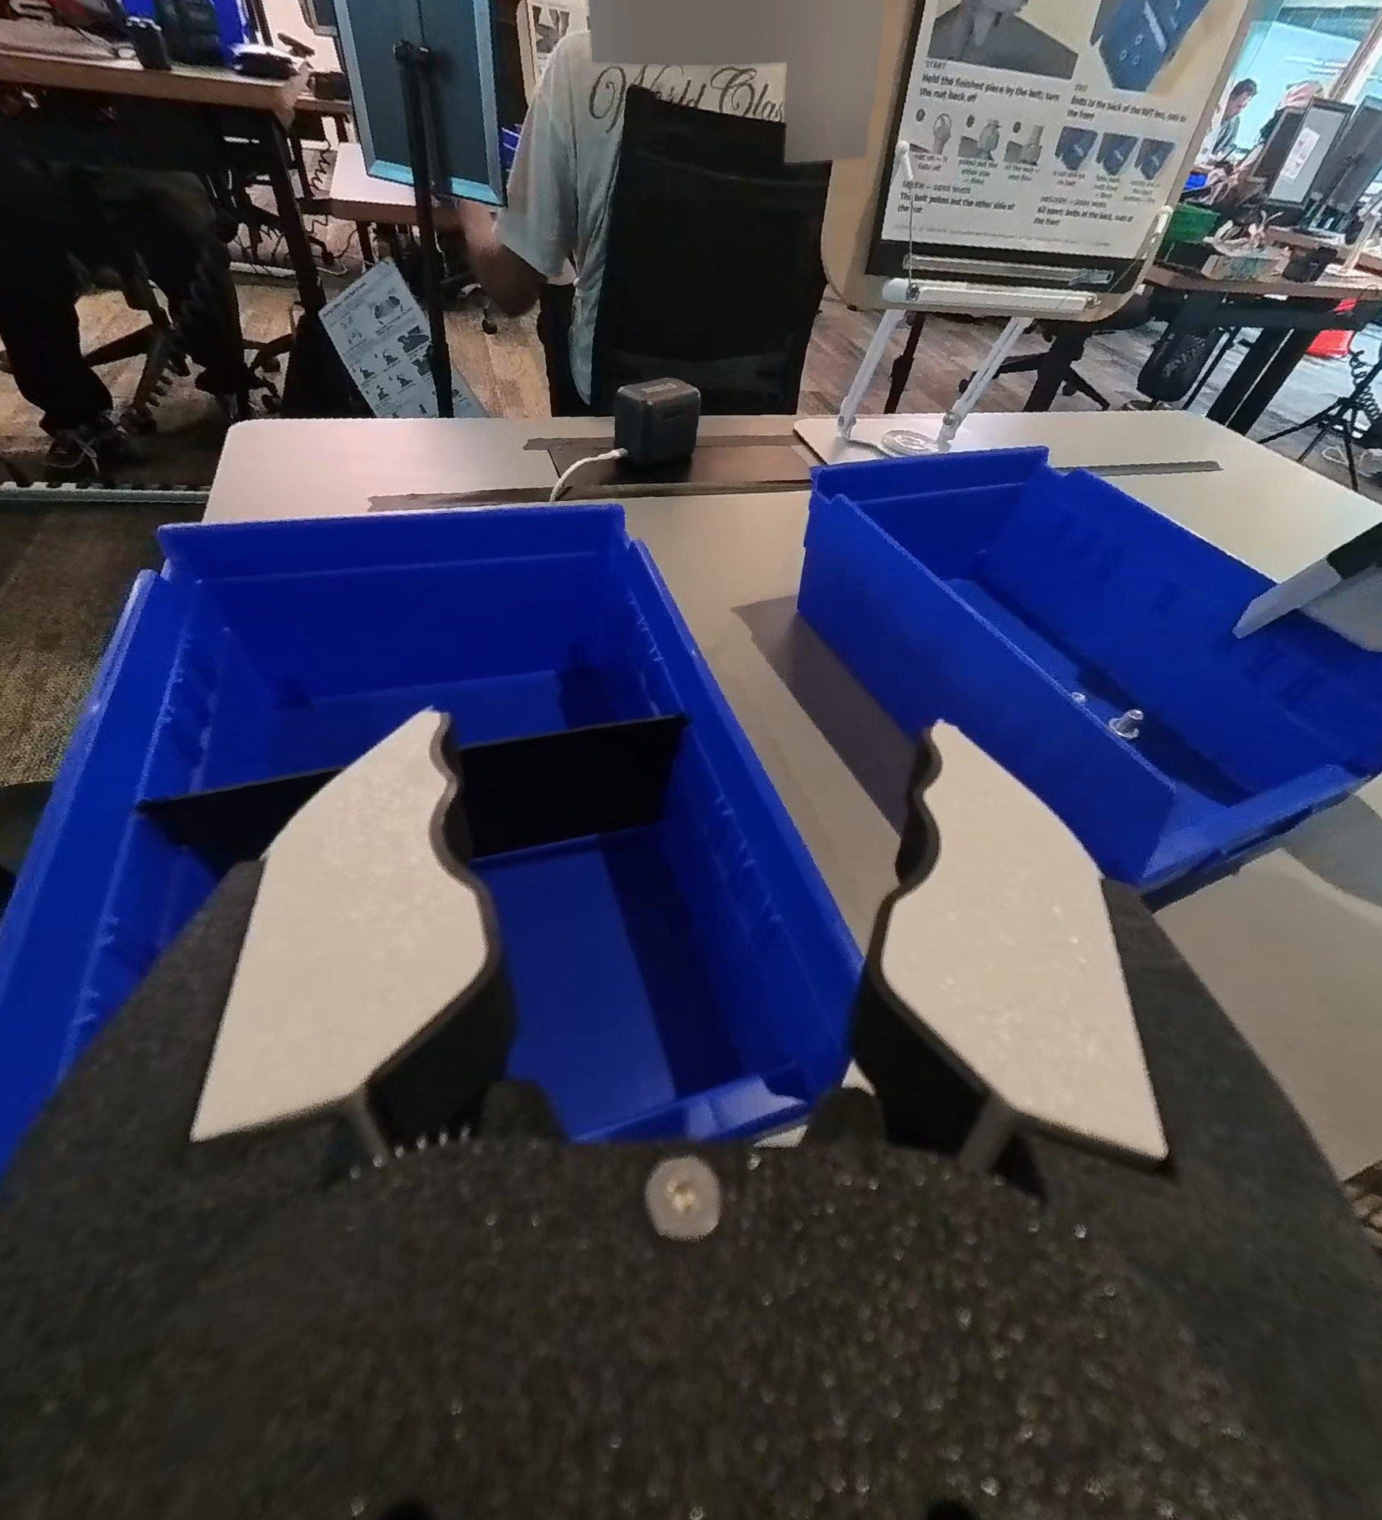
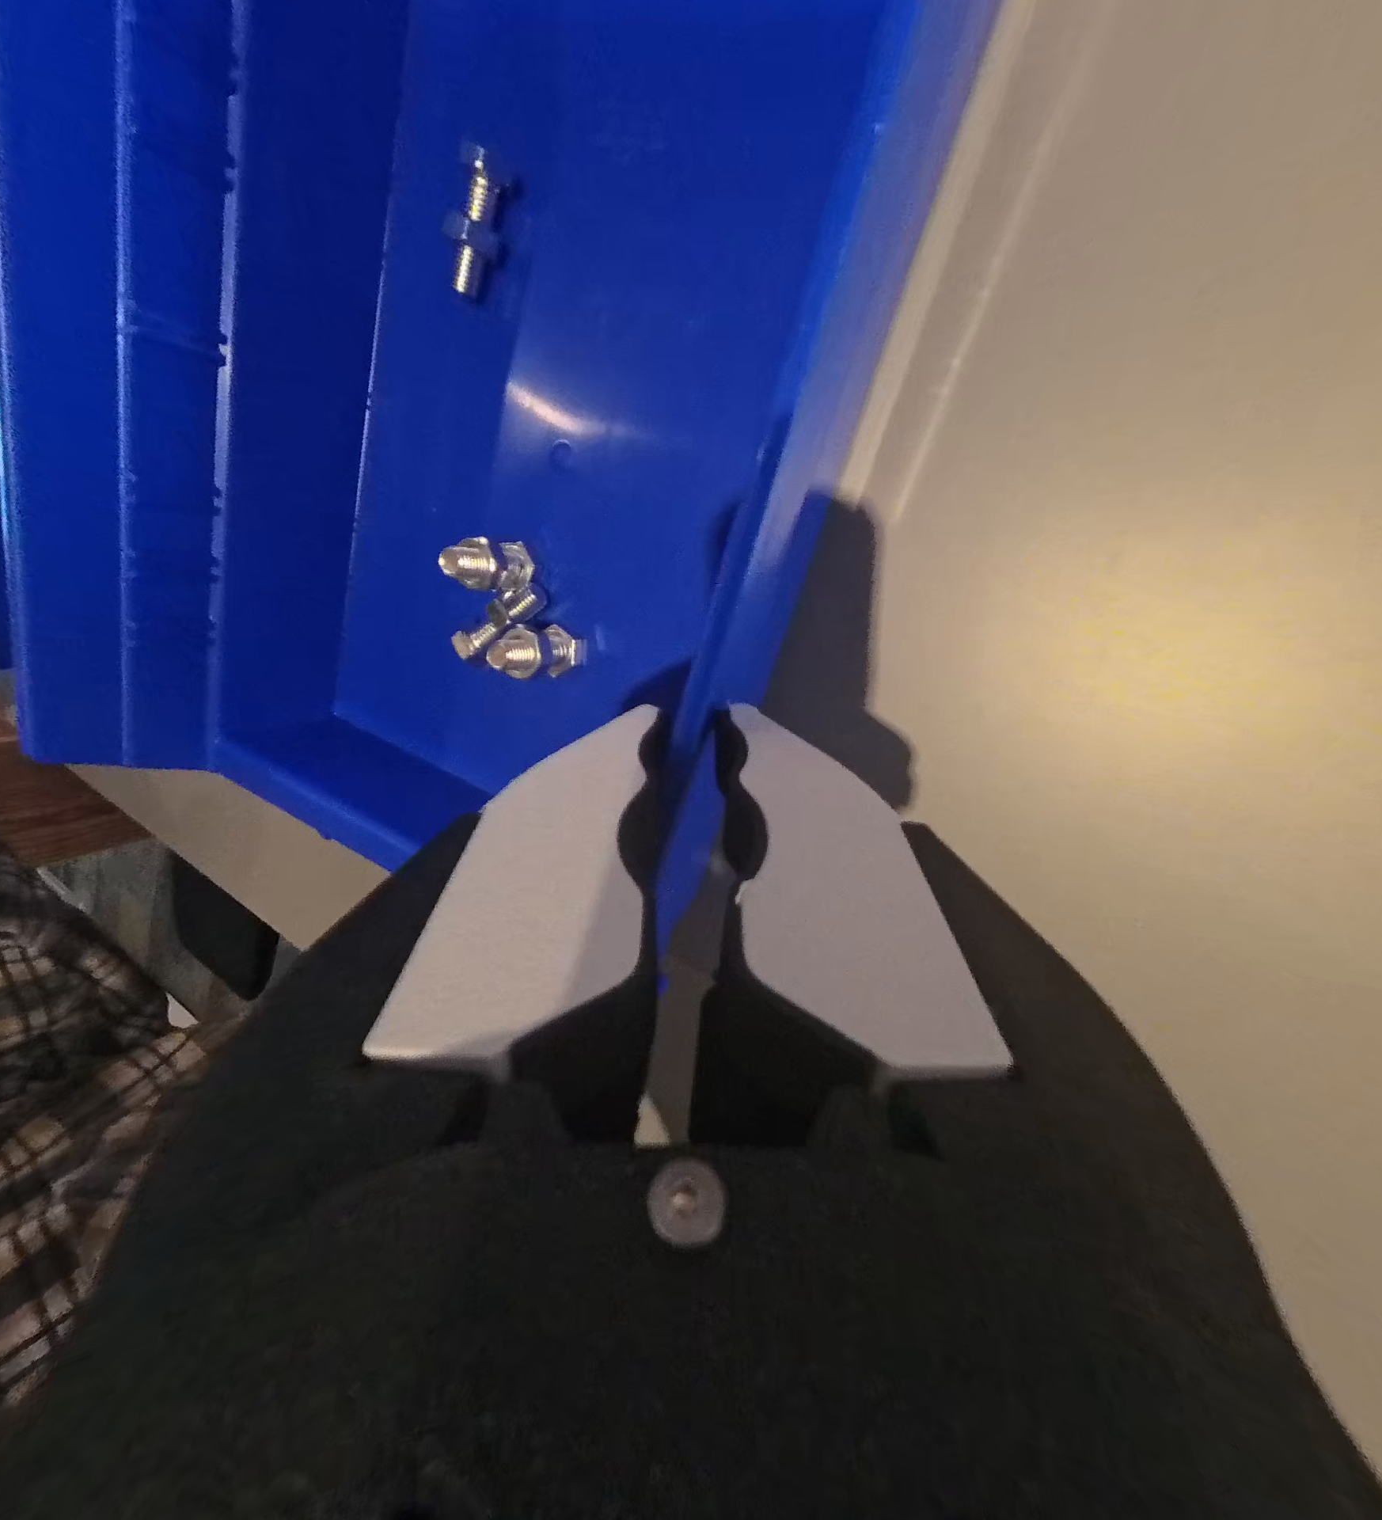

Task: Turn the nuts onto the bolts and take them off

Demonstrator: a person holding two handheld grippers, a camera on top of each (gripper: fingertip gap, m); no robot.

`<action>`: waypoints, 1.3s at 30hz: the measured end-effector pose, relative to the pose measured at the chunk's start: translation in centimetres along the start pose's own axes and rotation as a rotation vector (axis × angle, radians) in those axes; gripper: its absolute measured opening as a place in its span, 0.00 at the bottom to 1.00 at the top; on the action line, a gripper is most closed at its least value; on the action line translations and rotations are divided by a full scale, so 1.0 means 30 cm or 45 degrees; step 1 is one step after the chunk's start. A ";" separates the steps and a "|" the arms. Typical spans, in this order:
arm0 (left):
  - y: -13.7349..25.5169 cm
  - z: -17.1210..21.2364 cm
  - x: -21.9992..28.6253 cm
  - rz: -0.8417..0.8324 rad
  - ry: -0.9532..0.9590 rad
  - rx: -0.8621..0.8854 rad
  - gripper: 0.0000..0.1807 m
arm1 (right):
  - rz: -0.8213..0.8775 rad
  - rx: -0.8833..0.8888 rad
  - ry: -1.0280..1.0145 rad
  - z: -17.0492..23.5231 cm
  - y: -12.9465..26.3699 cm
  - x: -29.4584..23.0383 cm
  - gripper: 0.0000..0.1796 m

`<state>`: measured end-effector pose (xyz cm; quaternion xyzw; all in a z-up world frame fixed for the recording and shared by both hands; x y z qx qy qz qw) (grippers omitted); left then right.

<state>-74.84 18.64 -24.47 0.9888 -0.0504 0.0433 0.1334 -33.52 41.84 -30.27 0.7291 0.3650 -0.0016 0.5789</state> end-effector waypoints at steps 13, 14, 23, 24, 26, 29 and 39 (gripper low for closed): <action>-0.003 0.007 0.007 0.006 0.000 -0.006 0.57 | -0.030 0.015 -0.011 0.002 0.001 0.004 0.06; -0.003 0.007 0.006 0.005 0.001 -0.007 0.57 | -0.042 0.016 -0.007 0.002 0.001 0.005 0.07; 0.025 -0.054 -0.060 -0.105 -0.045 -0.067 0.59 | -0.309 0.377 0.168 -0.017 0.178 0.041 0.32; 0.029 -0.071 -0.083 -0.137 -0.053 -0.091 0.59 | -0.337 0.435 0.199 -0.007 0.203 0.054 0.34; 0.030 -0.100 -0.140 -0.218 -0.073 -0.155 0.60 | -0.383 0.554 0.265 0.026 0.241 0.085 0.42; 0.012 -0.116 -0.246 -0.376 -0.107 -0.301 0.59 | -0.383 0.706 0.364 0.100 0.280 0.143 0.44; -0.083 -0.022 -0.481 -0.563 0.089 -0.892 0.59 | -0.308 0.877 0.379 0.315 0.349 0.292 0.42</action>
Point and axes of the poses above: each gripper's, where its closed fingertips meet, y back along the fingers, z out of its underside, x = y × z across the jaws, the point moved 8 cm from there along y, back along the fingers, and after that the axes turned 2 degrees about -z, right-handed, at the moved point
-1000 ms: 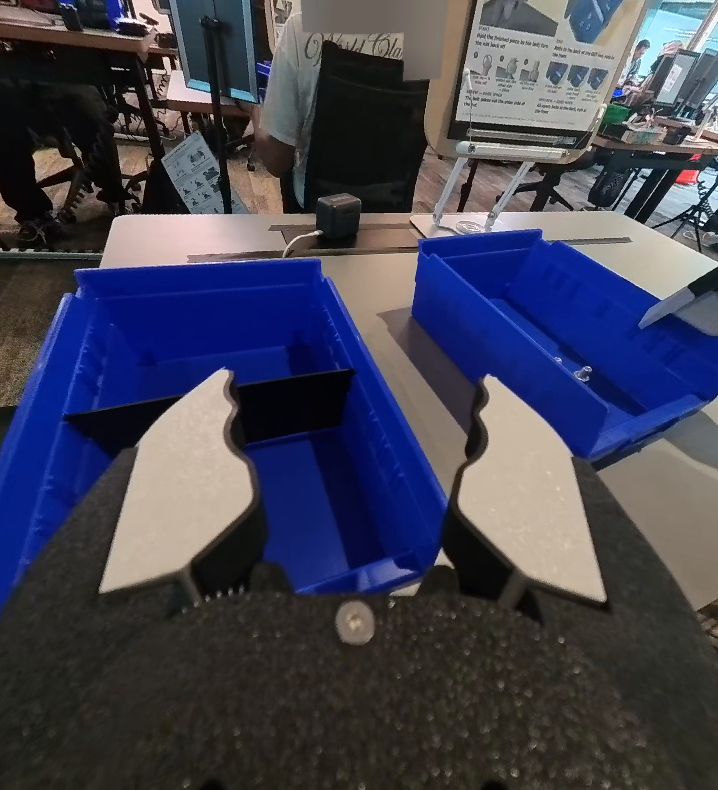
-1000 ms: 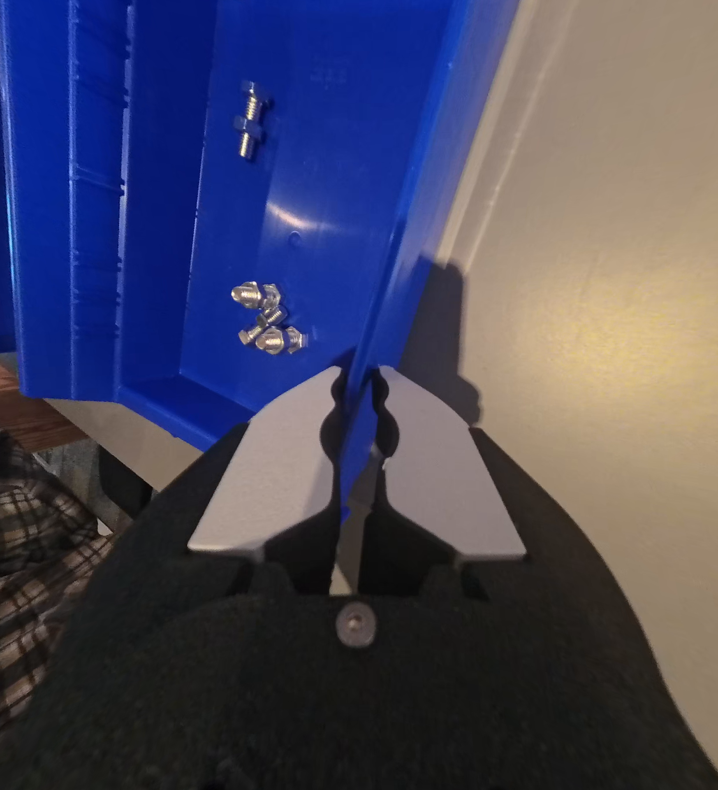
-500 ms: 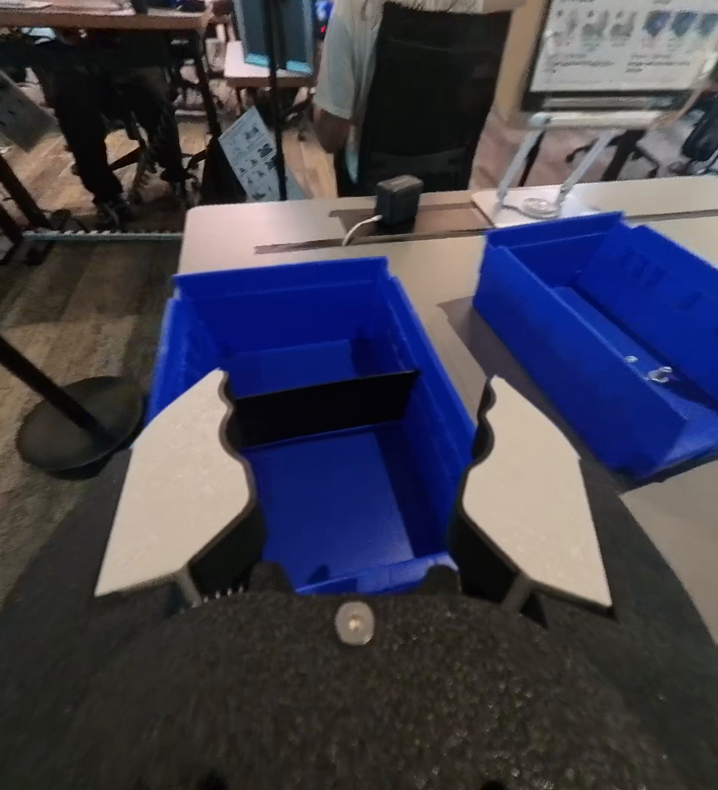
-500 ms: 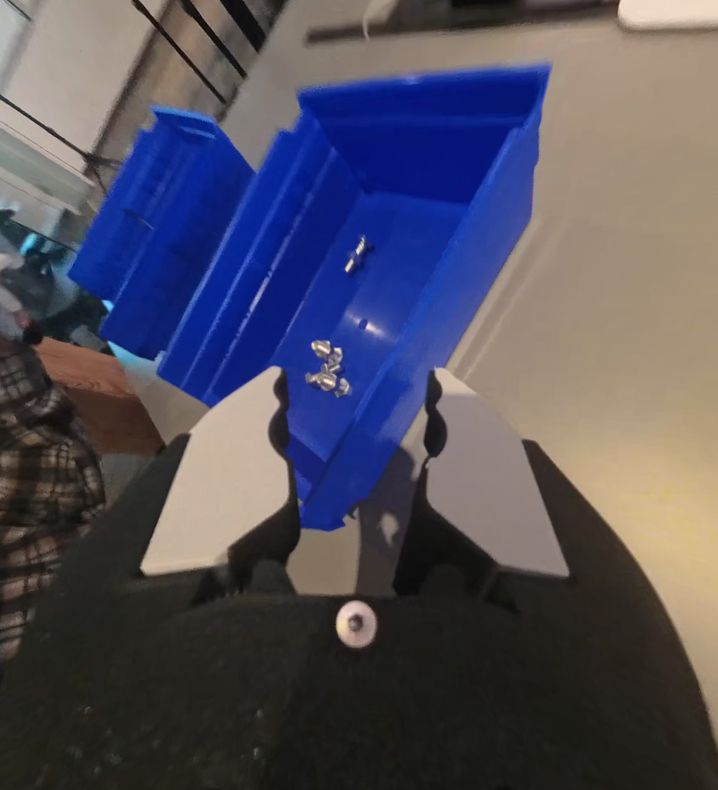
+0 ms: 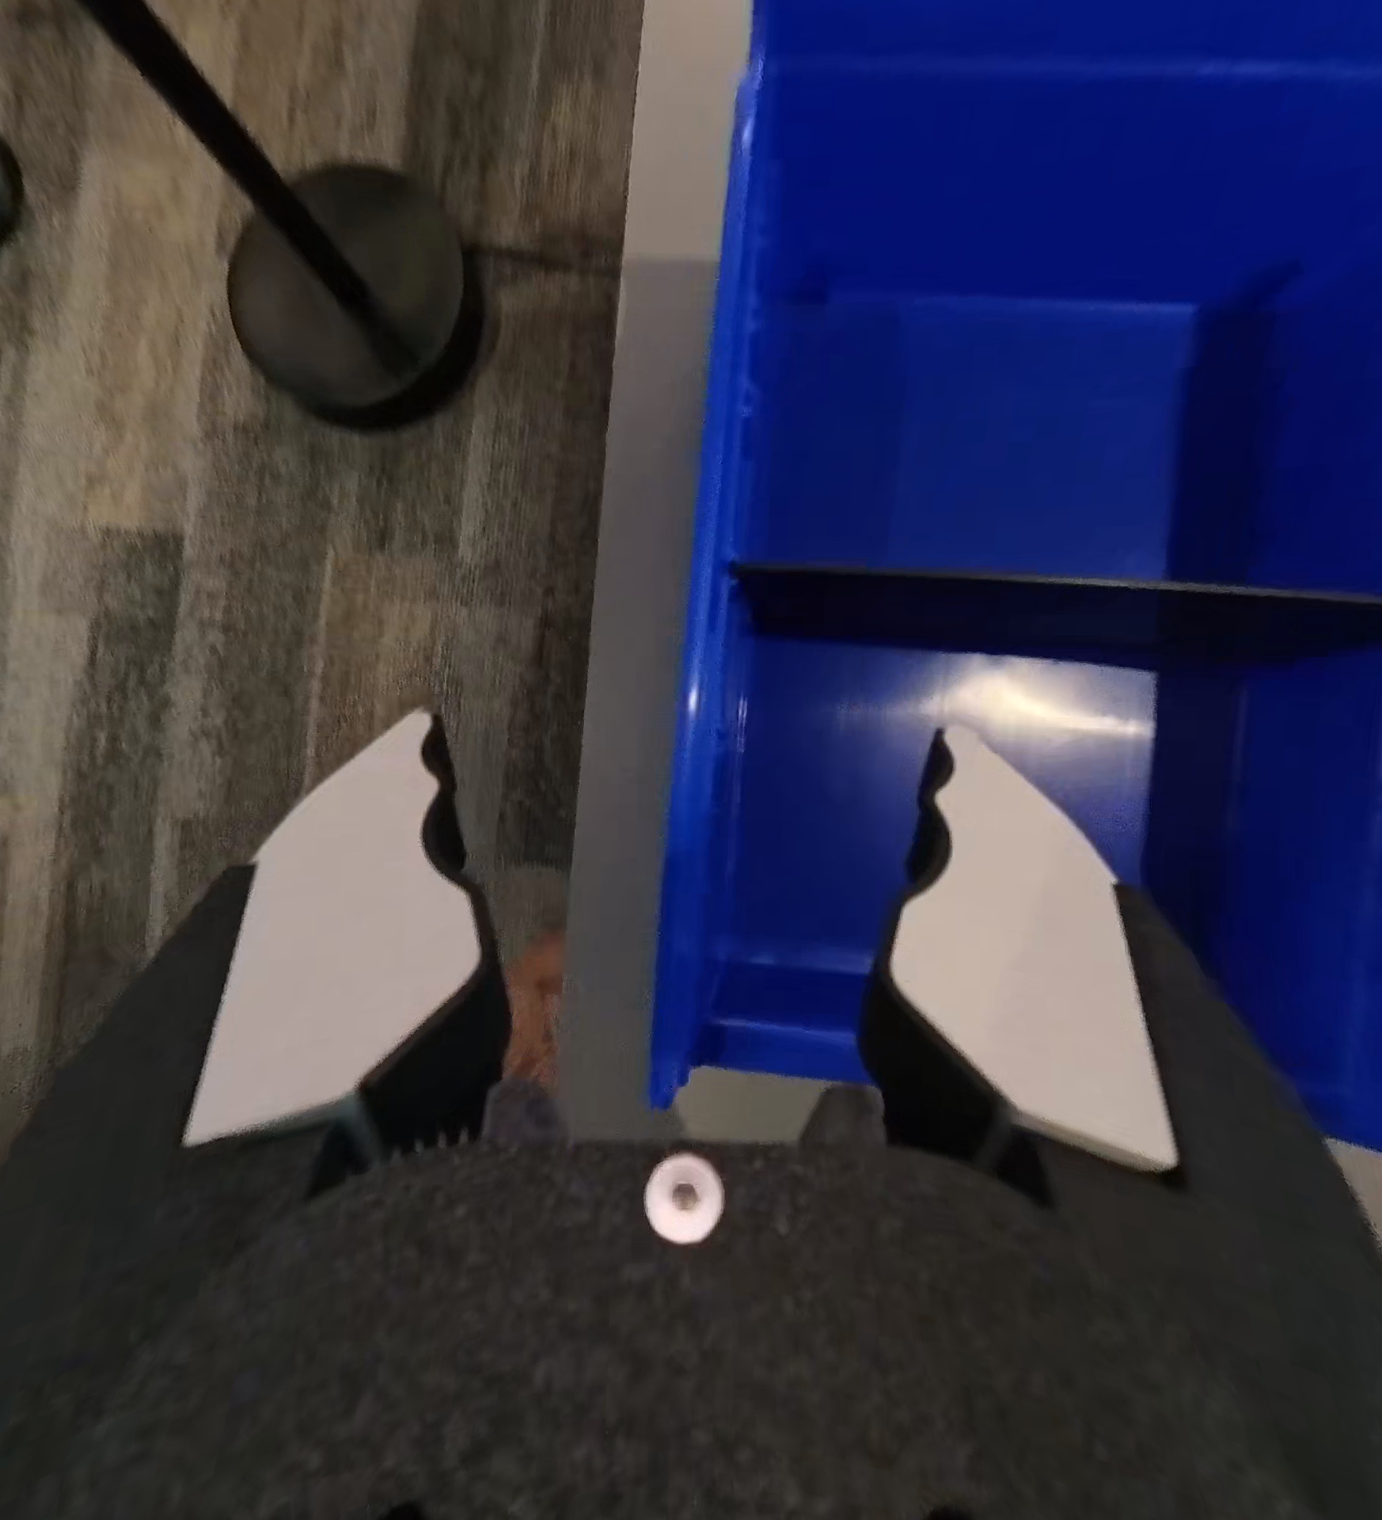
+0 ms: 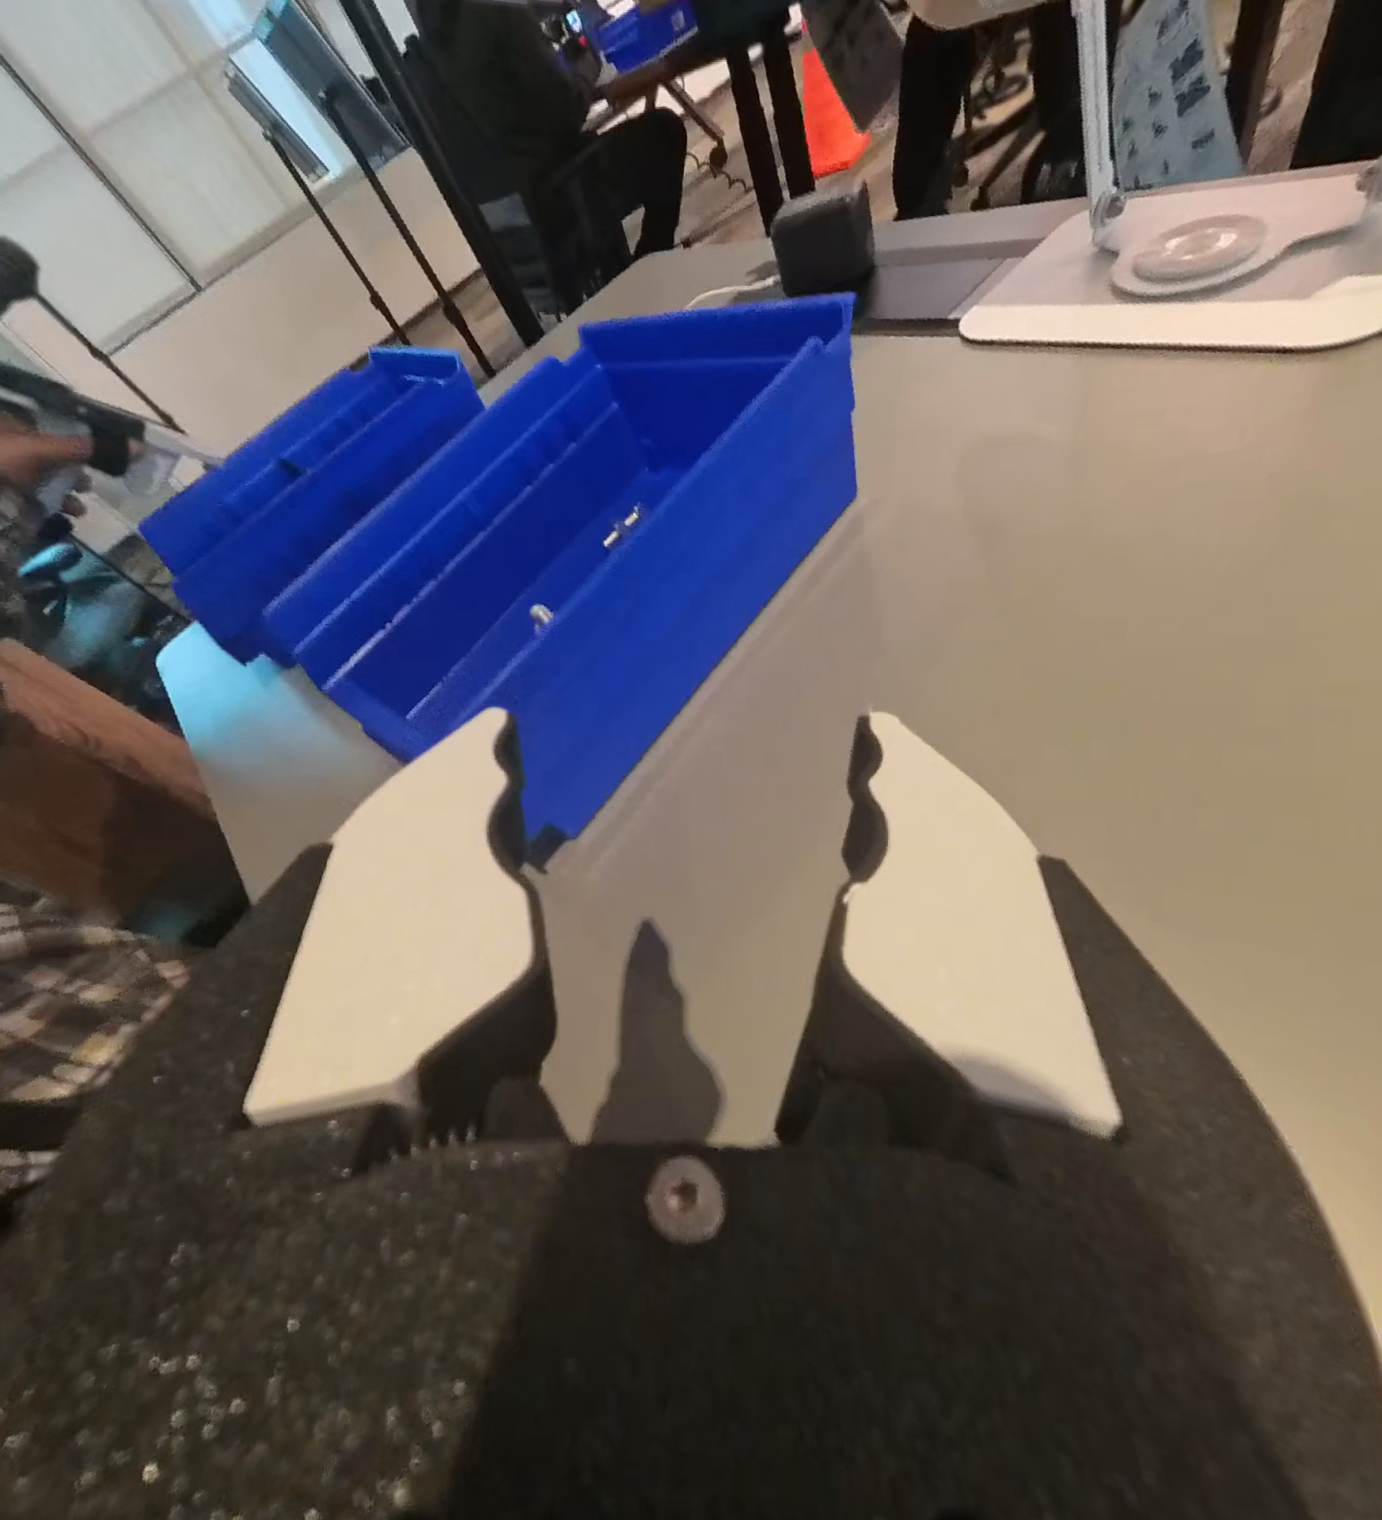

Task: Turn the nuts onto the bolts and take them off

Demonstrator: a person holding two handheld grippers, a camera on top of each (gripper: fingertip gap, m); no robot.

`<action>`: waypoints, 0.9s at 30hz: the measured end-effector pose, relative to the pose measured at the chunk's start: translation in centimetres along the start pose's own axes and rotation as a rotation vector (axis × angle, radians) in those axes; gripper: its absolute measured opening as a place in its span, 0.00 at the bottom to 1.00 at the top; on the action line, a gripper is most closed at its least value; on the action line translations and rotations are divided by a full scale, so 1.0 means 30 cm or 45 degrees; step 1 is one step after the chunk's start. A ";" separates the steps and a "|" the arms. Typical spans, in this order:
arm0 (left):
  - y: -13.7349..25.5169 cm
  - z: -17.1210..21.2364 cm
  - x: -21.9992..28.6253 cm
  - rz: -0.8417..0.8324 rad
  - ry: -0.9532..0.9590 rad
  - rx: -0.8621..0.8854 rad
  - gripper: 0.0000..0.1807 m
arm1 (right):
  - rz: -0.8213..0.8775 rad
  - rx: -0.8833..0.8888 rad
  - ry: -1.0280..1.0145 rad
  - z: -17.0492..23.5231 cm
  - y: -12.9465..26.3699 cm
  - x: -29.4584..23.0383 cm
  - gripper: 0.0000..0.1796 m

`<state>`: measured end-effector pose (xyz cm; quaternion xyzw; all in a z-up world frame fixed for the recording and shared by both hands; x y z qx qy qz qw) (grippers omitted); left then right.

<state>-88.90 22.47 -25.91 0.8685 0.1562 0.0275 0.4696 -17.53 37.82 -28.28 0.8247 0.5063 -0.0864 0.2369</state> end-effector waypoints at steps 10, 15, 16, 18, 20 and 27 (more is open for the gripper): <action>-0.120 0.046 -0.015 0.010 -0.001 -0.404 0.45 | -0.044 -0.001 -0.016 0.049 0.058 0.019 0.39; -0.139 0.066 -0.020 0.090 0.003 -0.475 0.17 | -0.044 0.010 -0.068 0.071 0.082 0.034 0.36; -0.141 0.070 -0.021 0.115 -0.007 -0.488 0.13 | -0.047 0.010 -0.075 0.073 0.086 0.036 0.34; -0.149 0.076 -0.011 0.229 0.002 -0.498 0.03 | -0.048 0.016 -0.093 0.076 0.095 0.041 0.33; -0.154 0.078 -0.011 0.250 -0.016 -0.506 0.03 | -0.049 0.024 -0.106 0.080 0.101 0.045 0.32; -0.154 0.080 -0.011 0.259 -0.047 -0.498 0.03 | -0.092 0.010 -0.170 0.102 0.104 0.046 0.25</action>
Point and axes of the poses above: each gripper's, where its closed fingertips meet, y back along the fingers, z out of its underside, x = y × z across the jaws, the point moved 8 cm from there along y, back along the fingers, and after that the axes turned 2 degrees about -z, right-handed, at the moved point
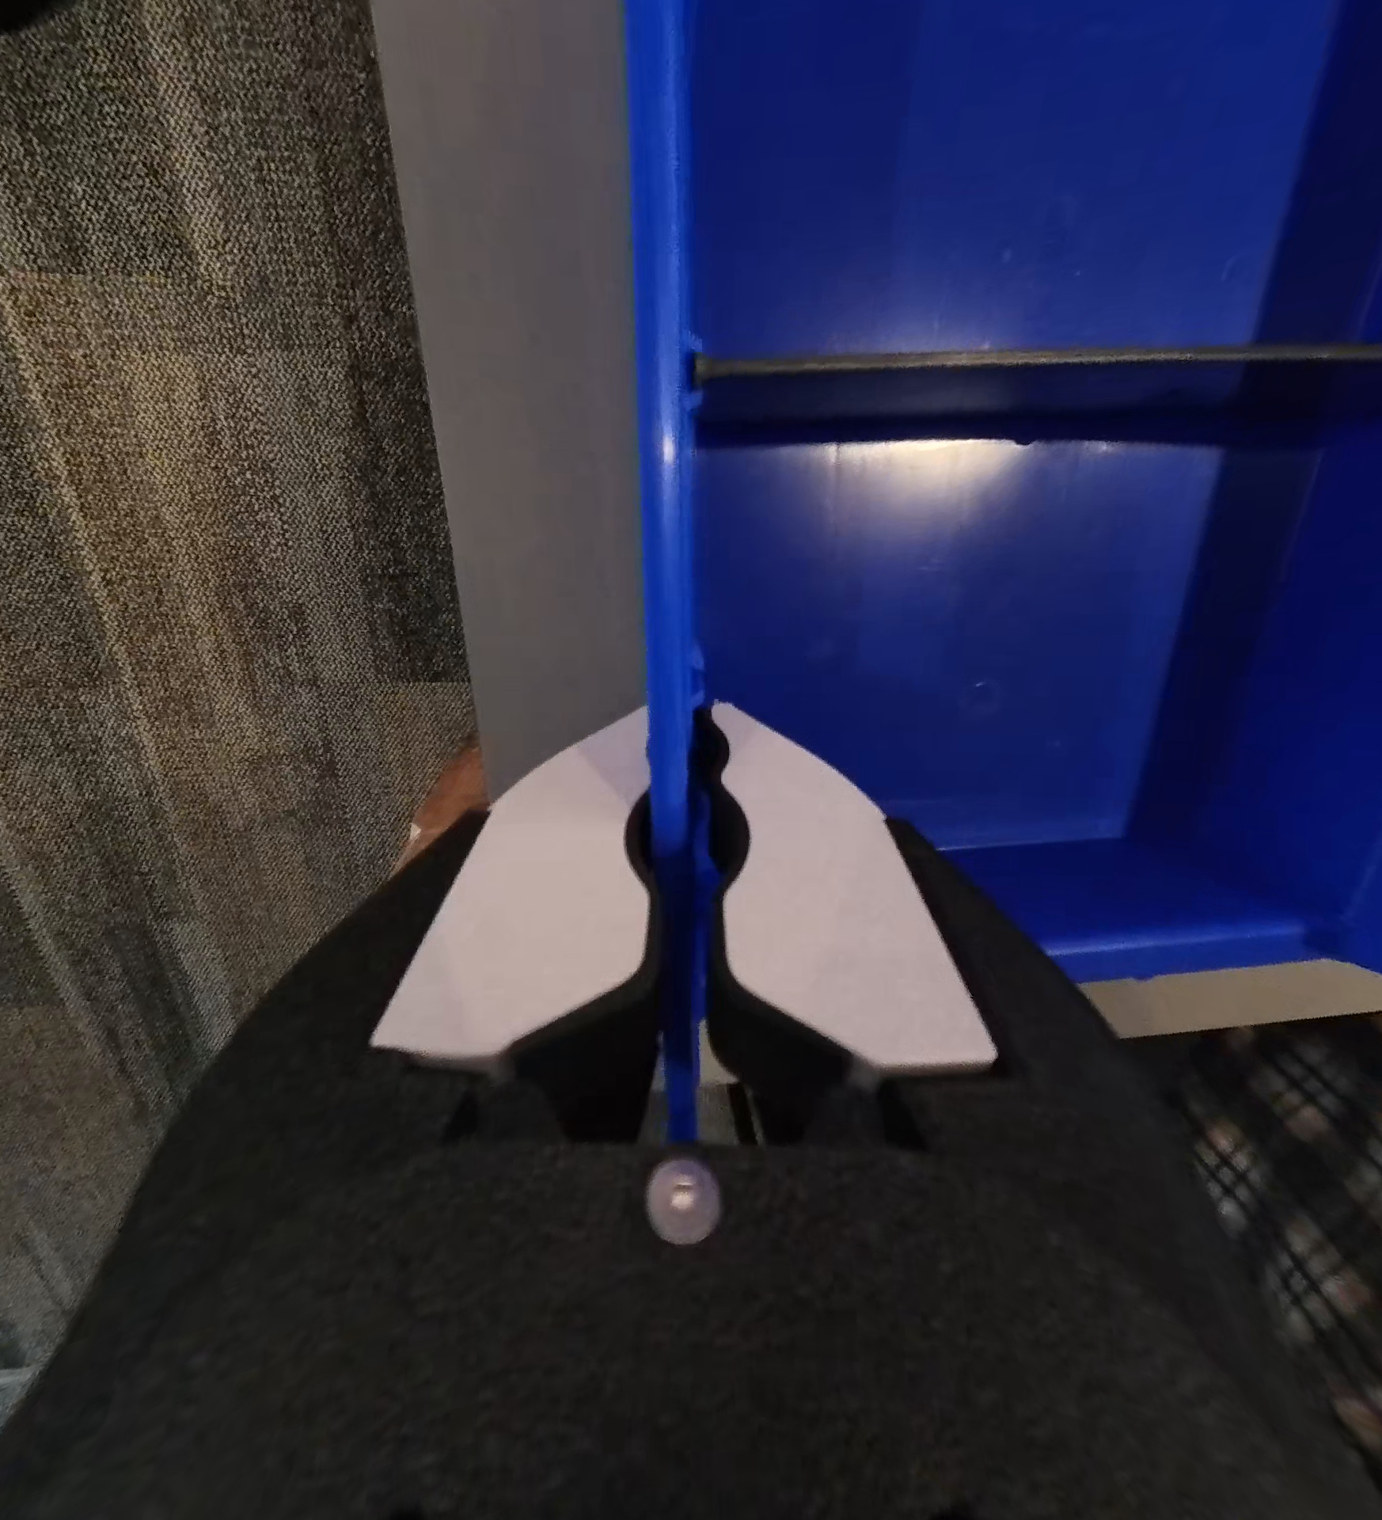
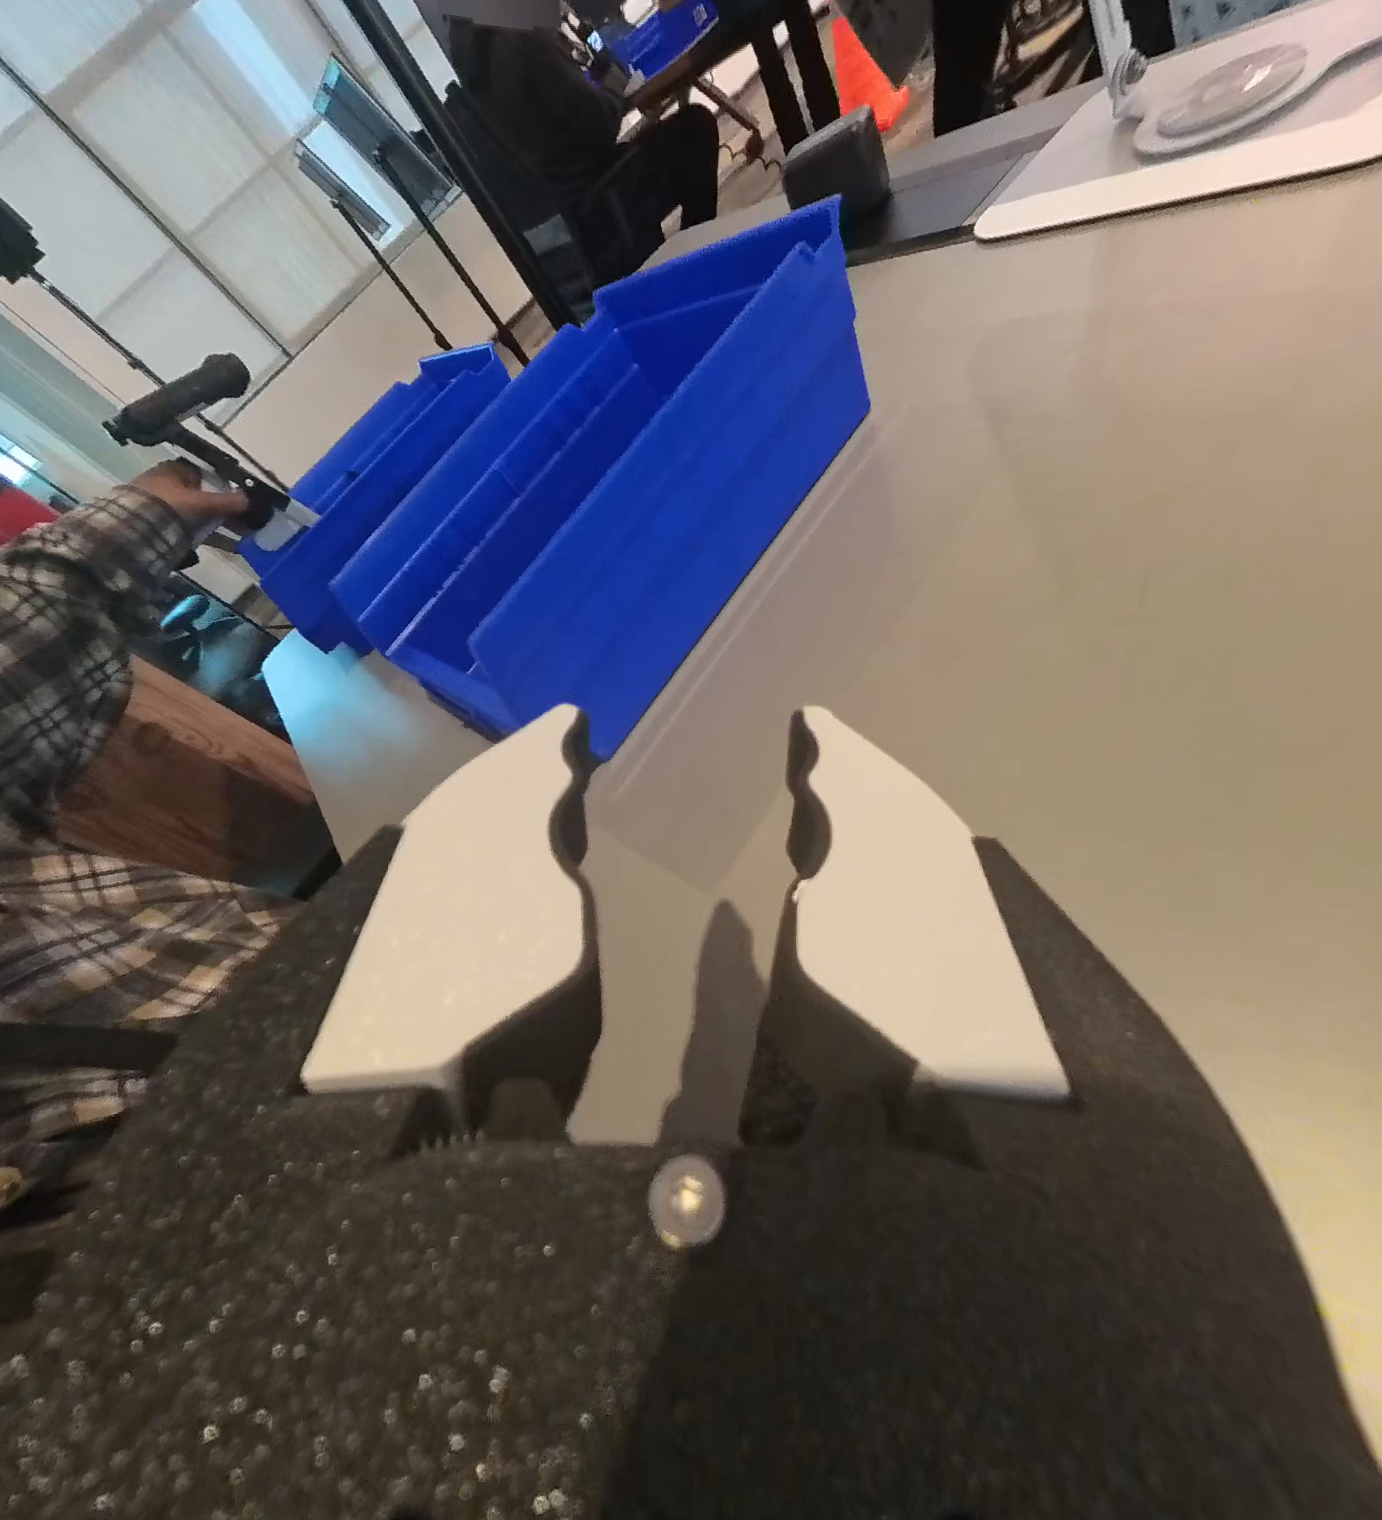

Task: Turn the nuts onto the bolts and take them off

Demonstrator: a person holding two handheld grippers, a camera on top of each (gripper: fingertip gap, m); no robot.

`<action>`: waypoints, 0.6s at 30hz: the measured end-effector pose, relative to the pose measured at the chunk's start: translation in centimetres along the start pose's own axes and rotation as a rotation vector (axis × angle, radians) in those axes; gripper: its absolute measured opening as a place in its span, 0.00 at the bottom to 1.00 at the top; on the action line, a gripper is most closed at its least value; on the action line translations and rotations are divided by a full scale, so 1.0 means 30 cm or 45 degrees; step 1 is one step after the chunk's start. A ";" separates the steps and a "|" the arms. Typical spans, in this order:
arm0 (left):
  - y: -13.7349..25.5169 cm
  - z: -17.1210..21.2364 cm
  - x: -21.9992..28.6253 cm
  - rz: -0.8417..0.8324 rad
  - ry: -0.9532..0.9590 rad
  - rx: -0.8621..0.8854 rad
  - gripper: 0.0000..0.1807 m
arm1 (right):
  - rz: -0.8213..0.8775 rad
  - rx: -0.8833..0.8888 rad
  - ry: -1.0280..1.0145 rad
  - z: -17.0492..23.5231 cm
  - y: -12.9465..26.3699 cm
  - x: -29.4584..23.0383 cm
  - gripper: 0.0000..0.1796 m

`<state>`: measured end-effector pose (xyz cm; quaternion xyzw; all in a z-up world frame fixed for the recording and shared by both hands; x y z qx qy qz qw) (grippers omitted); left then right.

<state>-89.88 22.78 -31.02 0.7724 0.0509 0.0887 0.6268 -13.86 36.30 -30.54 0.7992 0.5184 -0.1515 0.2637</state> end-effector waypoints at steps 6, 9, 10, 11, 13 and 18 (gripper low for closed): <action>-0.021 0.017 -0.001 0.063 -0.051 0.029 0.03 | 0.001 0.020 -0.007 0.005 0.010 -0.001 0.23; -0.025 0.016 -0.010 0.107 0.029 0.039 0.03 | 0.005 0.022 0.005 0.007 0.015 -0.007 0.21; -0.025 0.015 -0.010 0.101 0.041 0.042 0.03 | 0.009 0.022 0.007 0.007 0.018 -0.008 0.21; -0.023 0.013 -0.009 0.093 0.043 0.044 0.03 | 0.011 0.021 0.008 0.005 0.023 -0.009 0.21; -0.006 0.002 -0.006 0.091 0.053 0.067 0.02 | 0.012 0.021 0.002 0.001 0.036 -0.011 0.21; 0.068 -0.044 0.012 0.069 0.064 0.086 0.03 | 0.034 0.022 0.030 -0.017 0.068 -0.020 0.21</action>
Point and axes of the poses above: each gripper's, where its closed fingertips meet, y back along the fingers, z out of its underside, x = y × z across the jaws, the point moved 8 cm from there along y, back along the fingers, and after that the axes turned 2 degrees about -z, right-handed, at the moved point
